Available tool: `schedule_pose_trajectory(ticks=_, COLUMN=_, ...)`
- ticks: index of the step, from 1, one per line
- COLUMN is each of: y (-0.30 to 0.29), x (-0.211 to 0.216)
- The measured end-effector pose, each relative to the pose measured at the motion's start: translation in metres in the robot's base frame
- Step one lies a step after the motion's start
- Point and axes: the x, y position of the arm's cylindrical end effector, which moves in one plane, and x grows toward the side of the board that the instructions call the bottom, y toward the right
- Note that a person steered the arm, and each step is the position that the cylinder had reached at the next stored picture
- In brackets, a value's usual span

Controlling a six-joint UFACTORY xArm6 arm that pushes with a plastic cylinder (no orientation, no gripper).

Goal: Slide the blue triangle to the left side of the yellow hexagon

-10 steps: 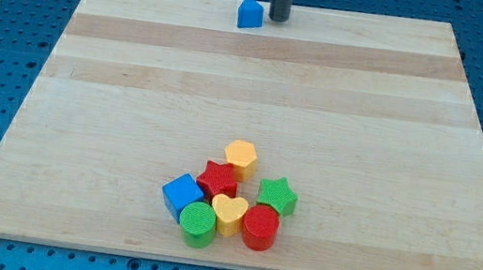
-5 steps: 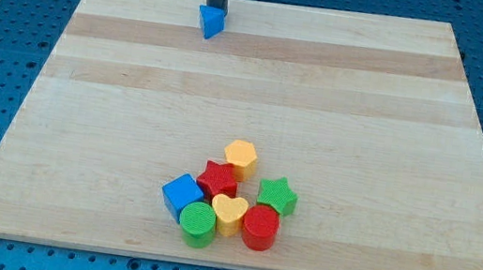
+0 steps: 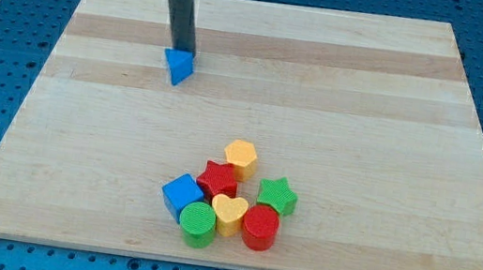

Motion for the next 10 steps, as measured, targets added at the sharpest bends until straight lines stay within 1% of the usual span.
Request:
schedule_pose_trajectory(ticks=1, y=-0.025, x=0.026)
schedule_pose_trajectory(ticks=2, y=-0.026, x=0.07)
schedule_pose_trajectory(ticks=3, y=-0.014, x=0.104)
schedule_pose_trajectory(ticks=4, y=0.013, x=0.133)
schedule_pose_trajectory(ticks=6, y=0.058, x=0.137)
schedule_pose_trajectory(ticks=8, y=0.067, x=0.139)
schedule_pose_trajectory(ticks=9, y=0.083, x=0.145)
schedule_pose_trajectory(ticks=10, y=0.082, x=0.145)
